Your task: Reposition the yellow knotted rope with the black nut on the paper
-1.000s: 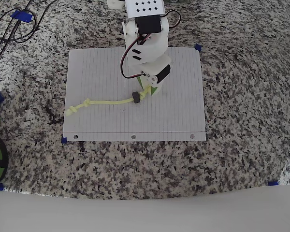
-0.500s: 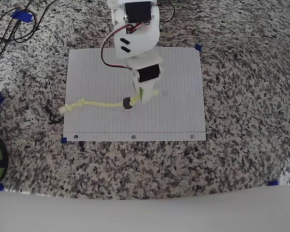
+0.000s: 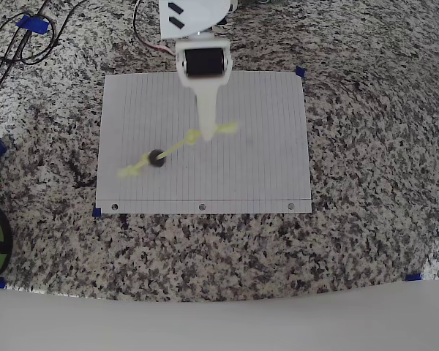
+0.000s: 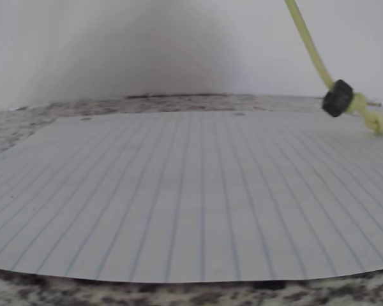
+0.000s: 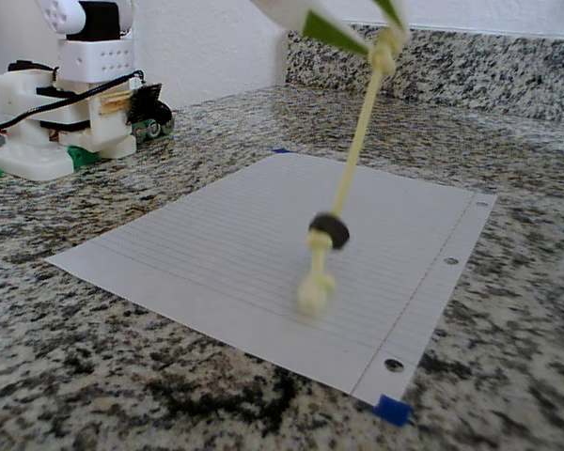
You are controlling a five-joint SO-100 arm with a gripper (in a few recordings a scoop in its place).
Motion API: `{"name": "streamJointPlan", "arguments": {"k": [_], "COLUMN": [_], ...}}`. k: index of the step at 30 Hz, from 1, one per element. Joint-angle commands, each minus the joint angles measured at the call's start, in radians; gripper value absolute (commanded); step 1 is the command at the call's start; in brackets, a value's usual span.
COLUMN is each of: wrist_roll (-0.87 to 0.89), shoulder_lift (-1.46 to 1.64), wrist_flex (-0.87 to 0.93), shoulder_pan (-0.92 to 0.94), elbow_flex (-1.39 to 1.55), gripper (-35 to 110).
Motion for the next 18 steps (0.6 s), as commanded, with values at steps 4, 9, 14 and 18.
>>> {"name": "streamJointPlan", "arguments": {"k": [4, 9, 14, 18], "wrist_roll": [-0.137, -0.275, -0.419, -0.456], "shoulder_lift": [0.282, 0.405, 0.534, 0.589], "wrist_flex": [0.054, 0.110, 0.135, 0.135], "shoulder_pan": [-0.071, -0.095, -0.110, -0.049], "elbow_flex": [0.069, 0.083, 0.094, 0.094], "gripper": [0, 0, 0, 0]}}
